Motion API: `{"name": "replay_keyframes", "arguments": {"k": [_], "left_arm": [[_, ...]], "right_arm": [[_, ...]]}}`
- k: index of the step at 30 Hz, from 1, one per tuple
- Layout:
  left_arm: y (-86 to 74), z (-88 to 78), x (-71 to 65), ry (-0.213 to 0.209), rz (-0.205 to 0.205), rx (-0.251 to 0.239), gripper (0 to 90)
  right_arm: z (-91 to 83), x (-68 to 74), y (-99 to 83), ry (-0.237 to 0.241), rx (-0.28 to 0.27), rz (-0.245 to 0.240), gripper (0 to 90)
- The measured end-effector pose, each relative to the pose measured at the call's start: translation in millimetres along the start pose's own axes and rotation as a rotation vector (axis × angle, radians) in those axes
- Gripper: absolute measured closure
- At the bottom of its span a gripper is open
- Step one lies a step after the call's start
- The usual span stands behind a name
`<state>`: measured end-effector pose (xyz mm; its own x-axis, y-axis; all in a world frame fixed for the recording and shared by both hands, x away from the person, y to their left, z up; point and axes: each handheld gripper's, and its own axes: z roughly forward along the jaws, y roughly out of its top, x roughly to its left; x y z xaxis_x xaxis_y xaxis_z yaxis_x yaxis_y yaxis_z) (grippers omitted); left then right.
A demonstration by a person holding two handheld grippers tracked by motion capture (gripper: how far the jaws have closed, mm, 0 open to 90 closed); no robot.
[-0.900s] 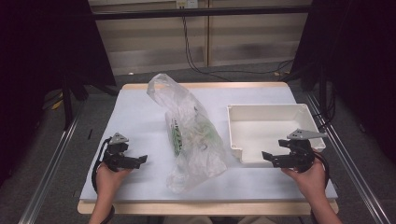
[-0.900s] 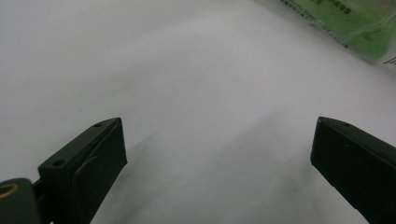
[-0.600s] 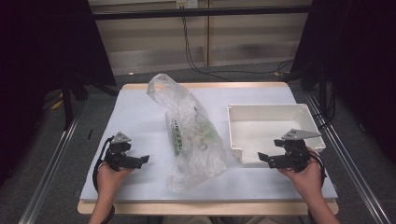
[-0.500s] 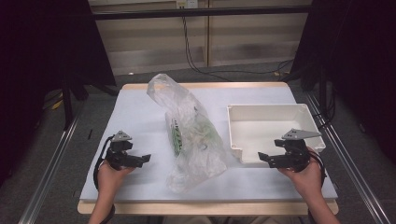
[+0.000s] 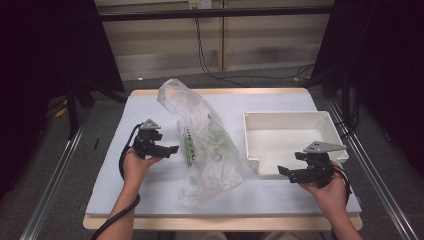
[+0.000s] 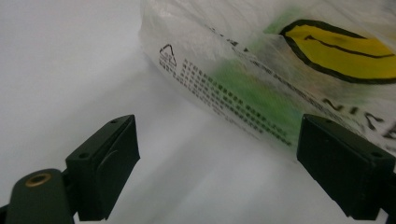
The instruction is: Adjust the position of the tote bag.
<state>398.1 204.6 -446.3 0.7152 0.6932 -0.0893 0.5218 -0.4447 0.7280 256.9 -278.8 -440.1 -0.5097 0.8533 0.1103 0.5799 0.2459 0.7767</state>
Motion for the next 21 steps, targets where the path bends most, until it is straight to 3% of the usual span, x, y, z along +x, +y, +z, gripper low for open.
{"name": "replay_keyframes", "arguments": {"k": [1,4,9,11,12,16,18,19,20,21], "left_arm": [[3.8,3.5,1.2,-0.004,0.018,0.015,14.2],[13.7,14.6,3.2,-0.005,-0.002,-0.006,16.5],[28.5,20.6,6.7,-0.026,0.008,-0.020,21.1],[33.1,24.6,4.2,-0.034,-0.009,-0.019,21.7],[35.5,27.3,3.1,-0.016,-0.020,-0.025,21.7],[38.7,35.8,6.3,-0.009,-0.066,-0.015,26.5],[38.4,37.4,6.0,-0.025,-0.084,-0.021,28.2],[37.8,39.1,5.8,-0.032,-0.088,0.012,37.3],[37.8,39.1,5.8,-0.032,-0.088,0.012,47.6],[37.6,39.5,5.3,-0.048,-0.092,0.013,47.6]], "right_arm": [[0.7,1.0,-0.6,-0.003,0.004,-0.003,14.5],[1.5,3.4,-1.8,0.003,0.013,-0.010,14.5],[0.0,8.5,-2.4,0.011,0.012,-0.007,14.5],[0.1,9.6,-2.1,0.014,0.012,-0.016,14.5],[-0.2,11.1,-1.9,0.013,0.014,-0.017,14.5],[0.6,20.3,-0.7,0.023,0.017,-0.033,14.5],[1.0,22.5,-0.2,0.028,0.020,-0.042,14.5],[2.4,28.5,1.3,0.041,0.023,-0.053,14.5],[2.4,28.5,1.3,0.041,0.023,-0.053,14.5],[3.2,30.7,2.1,0.048,0.022,-0.060,14.4]]}}
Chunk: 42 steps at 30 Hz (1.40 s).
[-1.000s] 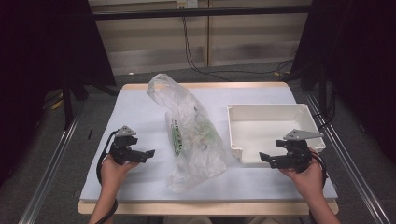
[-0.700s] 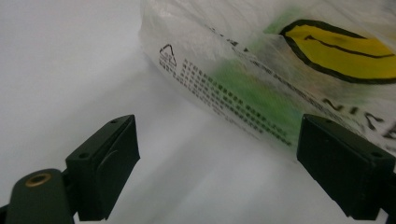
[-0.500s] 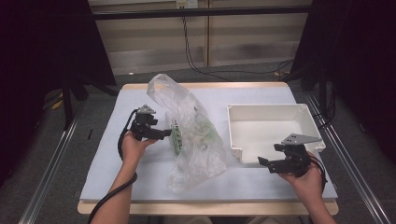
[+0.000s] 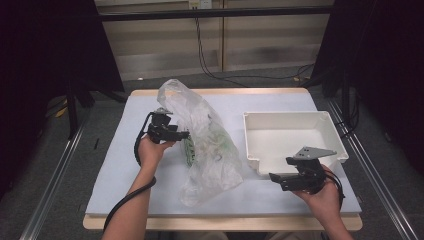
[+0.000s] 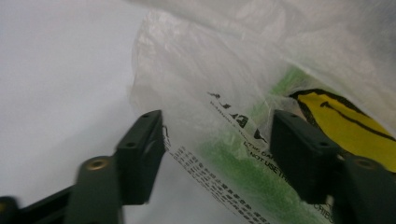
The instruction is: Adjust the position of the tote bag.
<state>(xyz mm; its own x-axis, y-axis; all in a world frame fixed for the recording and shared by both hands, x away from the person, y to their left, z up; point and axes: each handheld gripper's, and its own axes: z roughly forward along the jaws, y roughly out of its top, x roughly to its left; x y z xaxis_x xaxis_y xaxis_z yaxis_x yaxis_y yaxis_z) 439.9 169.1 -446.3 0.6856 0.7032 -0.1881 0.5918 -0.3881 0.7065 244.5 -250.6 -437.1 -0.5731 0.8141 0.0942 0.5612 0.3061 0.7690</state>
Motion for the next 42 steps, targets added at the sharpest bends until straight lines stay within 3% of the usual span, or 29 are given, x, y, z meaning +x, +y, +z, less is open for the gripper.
{"name": "replay_keyframes", "arguments": {"k": [3,5,6,7,11,13,16,18,19,21,24,25,28,31,32,38,39,42], "left_arm": [[-1.1,1.1,-2.3,-0.015,-0.038,0.013,67.2],[-1.6,1.4,-3.3,-0.018,-0.041,0.027,70.7],[-2.8,0.9,-4.8,-0.025,-0.035,0.030,86.0],[-3.3,0.5,-5.6,-0.025,-0.037,0.033,89.4],[-3.4,-2.4,-8.7,-0.019,-0.055,0.052,90.0],[-2.5,-3.8,-10.3,-0.031,-0.085,0.048,90.0],[-1.4,-5.8,-12.4,-0.030,-0.074,0.070,90.0],[-2.2,-5.6,-14.2,-0.018,-0.085,0.056,90.0],[-3.1,-7.2,-14.5,-0.014,-0.089,0.051,90.0],[-3.5,-9.0,-13.7,-0.012,-0.077,0.053,90.0],[-5.8,-12.2,-13.1,-0.004,-0.096,0.035,90.0],[-7.0,-14.1,-11.4,-0.006,-0.092,0.041,90.0],[-10.7,-18.3,-9.0,0.007,-0.082,0.044,90.0],[-13.3,-19.1,-9.4,0.010,-0.107,0.024,90.0],[-14.5,-20.6,-7.6,0.011,-0.086,0.039,90.0],[-23.8,-27.9,-5.3,0.001,-0.098,0.032,90.0],[-26.9,-30.0,-4.9,0.004,-0.104,0.018,90.0],[-31.4,-33.8,-5.4,0.006,-0.101,0.014,90.0]], "right_arm": [[1.4,8.3,5.1,0.025,-0.010,-0.014,14.0],[2.0,9.9,6.3,0.034,-0.017,-0.021,13.9],[4.2,16.0,9.6,0.056,-0.018,-0.035,12.8],[5.3,18.4,10.7,0.063,-0.018,-0.042,11.9],[13.8,32.4,16.7,0.109,0.001,-0.091,7.8],[17.9,40.8,20.3,0.125,0.020,-0.125,7.5],[23.1,52.5,26.8,0.151,0.017,-0.164,7.7],[24.7,56.3,28.2,0.159,0.022,-0.165,7.9],[29.1,62.1,30.7,0.200,0.020,-0.155,9.0],[31.4,66.5,32.7,0.207,0.019,-0.163,10.3],[33.3,71.0,34.6,0.234,0.018,-0.164,12.3],[34.4,75.8,36.3,0.252,0.020,-0.144,12.2],[36.9,80.9,39.4,0.273,0.033,-0.149,12.3],[39.1,84.0,43.2,0.278,0.030,-0.133,16.8],[39.1,84.0,43.2,0.278,0.030,-0.133,16.8],[43.7,75.1,51.8,0.261,0.012,-0.072,50.6],[46.2,67.7,55.2,0.263,0.013,-0.063,60.7],[48.3,59.3,58.6,0.260,0.018,-0.054,71.8]]}}
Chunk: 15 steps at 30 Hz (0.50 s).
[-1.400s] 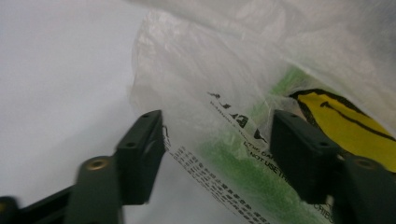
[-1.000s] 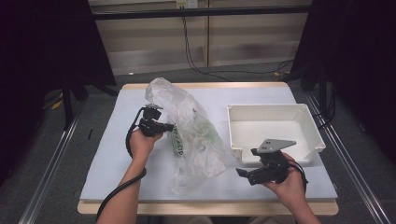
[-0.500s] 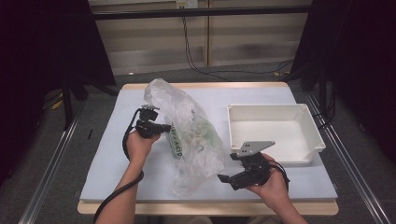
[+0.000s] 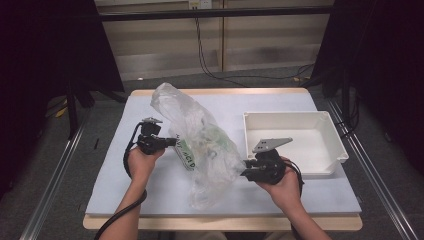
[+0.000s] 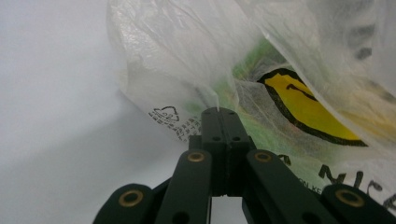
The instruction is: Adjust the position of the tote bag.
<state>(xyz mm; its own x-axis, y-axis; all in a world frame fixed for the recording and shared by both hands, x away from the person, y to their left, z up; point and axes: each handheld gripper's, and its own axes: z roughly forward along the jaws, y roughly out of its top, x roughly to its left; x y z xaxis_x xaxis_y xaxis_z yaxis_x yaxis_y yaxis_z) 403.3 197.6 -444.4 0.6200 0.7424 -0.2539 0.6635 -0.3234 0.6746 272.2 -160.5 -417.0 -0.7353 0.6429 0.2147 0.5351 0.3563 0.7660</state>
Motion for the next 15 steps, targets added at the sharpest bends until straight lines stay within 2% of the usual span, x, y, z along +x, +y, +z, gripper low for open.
{"name": "replay_keyframes", "arguments": {"k": [2,3,7,10,15], "left_arm": [[-1.5,-0.8,-0.2,-0.008,0.002,-0.002,90.0],[-4.9,-2.8,-1.5,-0.006,-0.010,-0.015,90.0],[-11.6,-6.5,-2.9,-0.003,0.004,-0.022,90.0],[-15.5,-7.9,-4.4,0.002,0.003,-0.037,90.0],[-24.0,-9.3,-4.7,-0.017,-0.010,-0.046,90.0]], "right_arm": [[0.0,-2.8,1.2,0.007,0.005,0.002,75.0],[-0.4,-7.3,4.0,0.001,0.008,0.007,80.8],[-0.5,-16.5,11.1,-0.002,0.028,0.012,86.7],[-0.4,-19.8,15.4,-0.015,0.039,0.008,87.7],[-0.4,-30.0,27.6,-0.030,0.051,0.012,88.5]]}}
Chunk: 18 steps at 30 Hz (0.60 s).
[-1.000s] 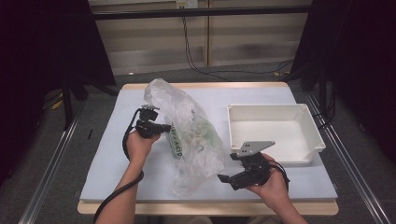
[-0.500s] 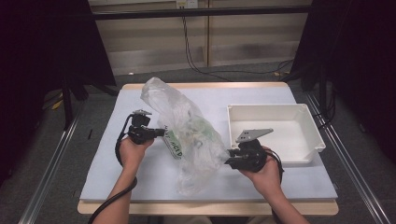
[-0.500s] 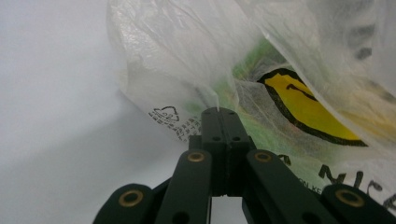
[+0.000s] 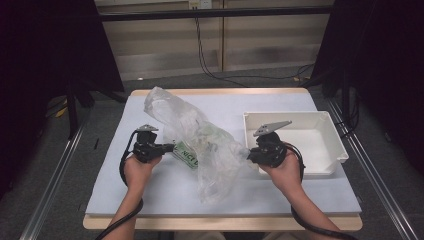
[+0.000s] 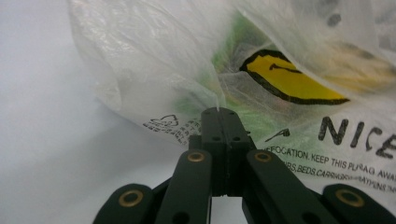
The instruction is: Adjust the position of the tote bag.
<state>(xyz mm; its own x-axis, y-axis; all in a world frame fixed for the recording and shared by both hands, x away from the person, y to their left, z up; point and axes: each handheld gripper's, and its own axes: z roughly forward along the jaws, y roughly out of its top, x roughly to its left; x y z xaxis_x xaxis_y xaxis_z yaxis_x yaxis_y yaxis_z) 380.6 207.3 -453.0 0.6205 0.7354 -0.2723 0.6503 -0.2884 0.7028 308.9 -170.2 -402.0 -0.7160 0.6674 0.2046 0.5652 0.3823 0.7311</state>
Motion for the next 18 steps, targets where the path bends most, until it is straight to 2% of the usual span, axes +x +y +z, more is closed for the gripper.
{"name": "replay_keyframes", "arguments": {"k": [1,4,5,7,16,18], "left_arm": [[-1.7,-0.3,-0.1,0.003,0.001,-0.003,90.0],[-5.7,-1.6,-0.8,-0.001,0.000,-0.003,90.0],[-7.2,-1.9,-1.0,0.002,-0.001,-0.008,90.0],[-9.4,-3.0,-1.2,-0.002,-0.015,-0.014,90.0],[-14.5,-6.7,-7.8,-0.001,0.002,-0.022,90.0],[-15.6,-6.9,-9.5,-0.007,0.014,-0.011,90.0]], "right_arm": [[0.6,-5.7,5.6,0.000,0.006,0.002,88.6],[2.0,-9.5,9.6,-0.009,0.018,-0.002,88.6],[3.8,-15.6,14.0,-0.002,0.021,0.005,88.6],[4.4,-17.5,15.3,-0.005,0.023,0.005,88.6],[12.9,-39.2,31.6,-0.018,0.037,-0.007,88.8],[14.1,-46.1,35.9,-0.021,0.035,-0.009,88.7]]}}
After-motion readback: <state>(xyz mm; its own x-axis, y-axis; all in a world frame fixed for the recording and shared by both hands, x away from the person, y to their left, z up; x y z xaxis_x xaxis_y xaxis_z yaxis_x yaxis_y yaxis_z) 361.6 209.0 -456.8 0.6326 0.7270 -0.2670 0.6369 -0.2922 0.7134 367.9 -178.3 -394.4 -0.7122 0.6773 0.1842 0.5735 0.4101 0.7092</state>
